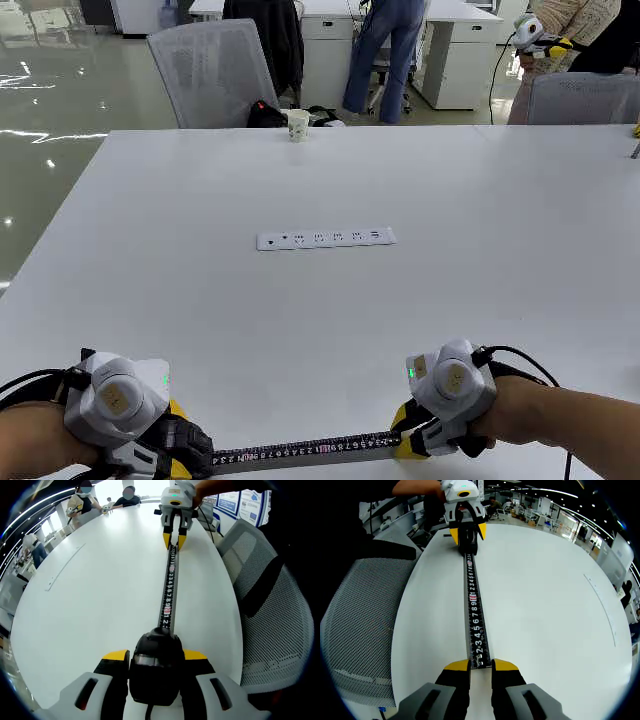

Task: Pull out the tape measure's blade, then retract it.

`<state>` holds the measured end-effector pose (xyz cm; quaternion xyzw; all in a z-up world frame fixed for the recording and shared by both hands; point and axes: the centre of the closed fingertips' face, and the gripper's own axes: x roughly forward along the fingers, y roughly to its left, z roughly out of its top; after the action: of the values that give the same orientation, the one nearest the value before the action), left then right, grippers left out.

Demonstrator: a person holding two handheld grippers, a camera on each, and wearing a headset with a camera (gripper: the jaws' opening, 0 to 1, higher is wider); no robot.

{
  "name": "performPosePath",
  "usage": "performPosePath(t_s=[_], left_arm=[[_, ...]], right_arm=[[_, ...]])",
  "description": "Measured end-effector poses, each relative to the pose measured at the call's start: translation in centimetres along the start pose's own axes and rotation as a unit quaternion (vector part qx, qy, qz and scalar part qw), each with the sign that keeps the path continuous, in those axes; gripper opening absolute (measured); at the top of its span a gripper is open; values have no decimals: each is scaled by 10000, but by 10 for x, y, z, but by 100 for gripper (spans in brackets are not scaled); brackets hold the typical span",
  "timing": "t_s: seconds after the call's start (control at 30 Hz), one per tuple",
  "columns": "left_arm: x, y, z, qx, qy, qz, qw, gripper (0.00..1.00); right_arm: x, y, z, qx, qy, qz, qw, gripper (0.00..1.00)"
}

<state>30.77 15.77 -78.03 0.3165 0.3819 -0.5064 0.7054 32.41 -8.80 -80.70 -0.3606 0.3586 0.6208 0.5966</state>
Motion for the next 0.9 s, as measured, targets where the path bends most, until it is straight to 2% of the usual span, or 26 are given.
performPosePath(t_s=[0.17, 0.43, 0.63, 0.9], left_arm=[[0, -1, 0, 9, 50, -26, 10000, 35], [-7, -3, 5, 53, 18, -71, 10000, 36], [-10, -3, 1, 0, 19, -75, 10000, 42], [-15, -6, 2, -146, -95, -96, 9998, 50]], right_arm=[[-1, 2, -2, -160, 101, 35, 9998, 13], [-6, 1, -1, -214, 37, -67, 9997, 13], [-11, 0, 1, -272, 10, -116, 9996, 15], [-15, 3, 2, -303, 4, -73, 9995, 18]])
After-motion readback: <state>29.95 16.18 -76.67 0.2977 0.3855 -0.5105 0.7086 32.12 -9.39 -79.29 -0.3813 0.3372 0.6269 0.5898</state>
